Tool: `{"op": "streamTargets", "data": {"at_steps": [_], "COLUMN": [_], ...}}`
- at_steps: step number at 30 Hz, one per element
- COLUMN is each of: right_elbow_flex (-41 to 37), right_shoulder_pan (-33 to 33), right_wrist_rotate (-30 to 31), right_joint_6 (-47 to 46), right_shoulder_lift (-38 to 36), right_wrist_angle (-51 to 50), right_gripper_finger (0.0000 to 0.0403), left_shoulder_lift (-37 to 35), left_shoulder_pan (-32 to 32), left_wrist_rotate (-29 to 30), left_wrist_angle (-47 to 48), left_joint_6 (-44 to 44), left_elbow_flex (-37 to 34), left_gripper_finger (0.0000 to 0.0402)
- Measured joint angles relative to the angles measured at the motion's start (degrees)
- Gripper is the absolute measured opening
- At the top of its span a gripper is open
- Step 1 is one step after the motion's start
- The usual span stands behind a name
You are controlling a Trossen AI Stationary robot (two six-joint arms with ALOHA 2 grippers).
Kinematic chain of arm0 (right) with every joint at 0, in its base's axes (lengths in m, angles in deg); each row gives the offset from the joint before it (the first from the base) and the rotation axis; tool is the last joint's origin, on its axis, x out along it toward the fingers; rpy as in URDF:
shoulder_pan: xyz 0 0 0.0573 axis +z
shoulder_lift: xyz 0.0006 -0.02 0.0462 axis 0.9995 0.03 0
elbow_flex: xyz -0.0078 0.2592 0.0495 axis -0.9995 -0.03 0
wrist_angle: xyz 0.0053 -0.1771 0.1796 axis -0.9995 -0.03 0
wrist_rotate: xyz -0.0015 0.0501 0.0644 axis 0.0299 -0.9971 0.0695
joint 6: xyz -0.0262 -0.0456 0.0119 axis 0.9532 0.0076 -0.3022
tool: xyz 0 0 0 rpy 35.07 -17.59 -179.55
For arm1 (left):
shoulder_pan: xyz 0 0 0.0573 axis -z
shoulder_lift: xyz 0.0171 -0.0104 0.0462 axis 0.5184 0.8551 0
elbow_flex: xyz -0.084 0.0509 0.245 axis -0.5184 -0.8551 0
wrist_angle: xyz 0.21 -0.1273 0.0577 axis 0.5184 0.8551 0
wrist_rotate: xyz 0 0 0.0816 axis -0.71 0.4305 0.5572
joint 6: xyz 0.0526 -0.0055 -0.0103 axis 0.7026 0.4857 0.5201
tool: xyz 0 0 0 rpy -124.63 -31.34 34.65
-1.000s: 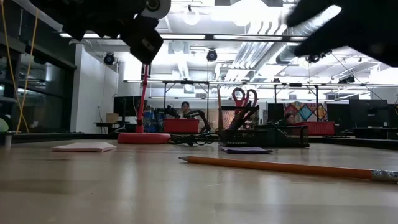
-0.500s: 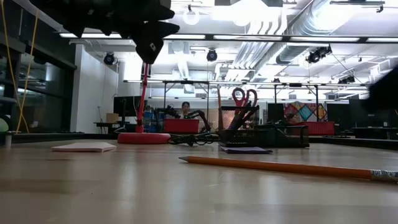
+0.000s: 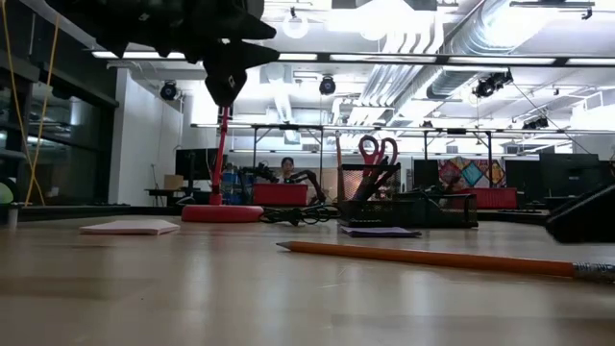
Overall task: Pick and place office supplies into organizer
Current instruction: Put the orange pencil into the black desk organizer
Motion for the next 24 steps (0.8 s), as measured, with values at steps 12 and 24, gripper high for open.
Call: {"op": "streamTargets", "data": {"at_steps": [12, 24], "right_elbow_flex": [0.0, 0.2], "right_shoulder_pan": [-0.4, -1.9], "right_wrist_rotate": [1.9, 2.7], "right_joint_6": [-2.3, -0.5], "right_shoulder_lift": [4.0, 7.3], "right_wrist_angle": [4.8, 8.6], "right_gripper_finger": [0.0164, 0.0112], "left_shoulder_lift": [0.0, 0.0], "left_shoulder_pan": [0.0, 0.0], "left_wrist_rotate": [1.9, 1.8], "left_wrist_angle": [0.0, 0.3], "left_joint_6": [-2.6, -5.4], "left_elbow_flex": [0.0, 0.0], "left_gripper_finger": [0.0111, 0.0111]}}
